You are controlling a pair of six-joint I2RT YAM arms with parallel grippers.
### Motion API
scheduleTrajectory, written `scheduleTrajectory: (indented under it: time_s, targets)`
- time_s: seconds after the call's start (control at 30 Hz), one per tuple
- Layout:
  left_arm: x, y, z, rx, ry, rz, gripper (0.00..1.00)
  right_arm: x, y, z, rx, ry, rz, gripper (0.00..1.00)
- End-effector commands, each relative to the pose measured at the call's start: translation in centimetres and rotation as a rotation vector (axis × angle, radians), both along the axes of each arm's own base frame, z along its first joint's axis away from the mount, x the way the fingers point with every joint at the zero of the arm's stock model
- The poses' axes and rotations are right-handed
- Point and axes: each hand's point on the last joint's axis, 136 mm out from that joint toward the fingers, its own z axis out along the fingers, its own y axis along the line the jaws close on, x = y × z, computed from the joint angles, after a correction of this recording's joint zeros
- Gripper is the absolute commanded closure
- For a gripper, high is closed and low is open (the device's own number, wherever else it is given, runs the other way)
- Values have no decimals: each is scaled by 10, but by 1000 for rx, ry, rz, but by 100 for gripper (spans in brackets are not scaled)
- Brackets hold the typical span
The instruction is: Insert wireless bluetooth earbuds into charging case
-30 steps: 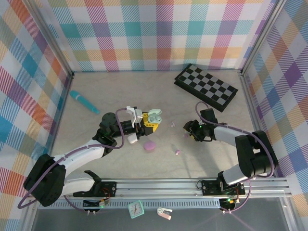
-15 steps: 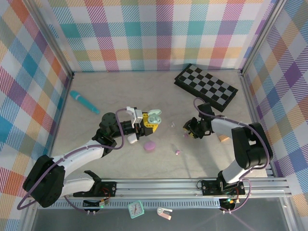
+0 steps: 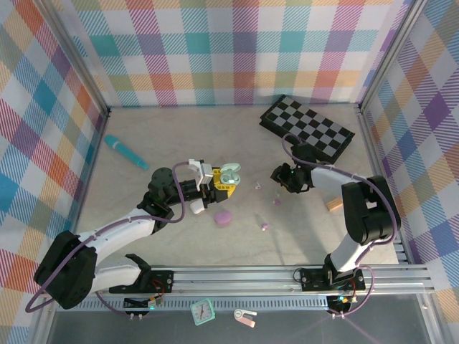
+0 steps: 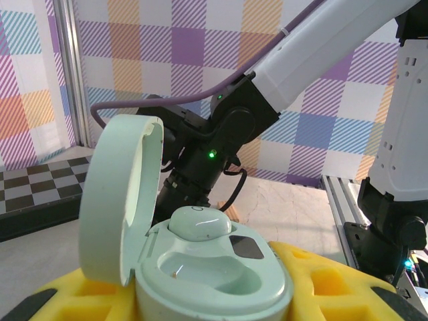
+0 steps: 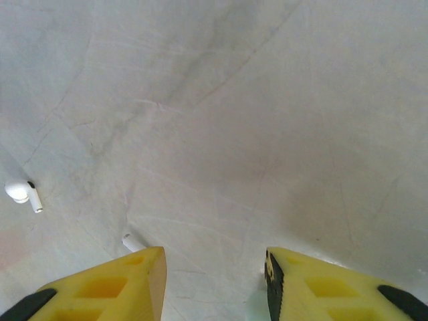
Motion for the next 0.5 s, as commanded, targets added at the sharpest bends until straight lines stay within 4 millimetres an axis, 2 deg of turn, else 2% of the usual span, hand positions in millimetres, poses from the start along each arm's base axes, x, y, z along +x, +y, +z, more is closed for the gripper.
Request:
scheduleTrajectory:
  time_s: [0.0,0.2,0.47]
  targets:
    - [-1,4,10,-16,-52,3,66,1,-7,-1,-80,-4,56,56]
    - [2,6,9,-12,-55,23,65,-9,-11,6,-300,23,206,56]
    - [24,22,6,-7,-55,130,66,-18,-10,7,-558,57,300,55]
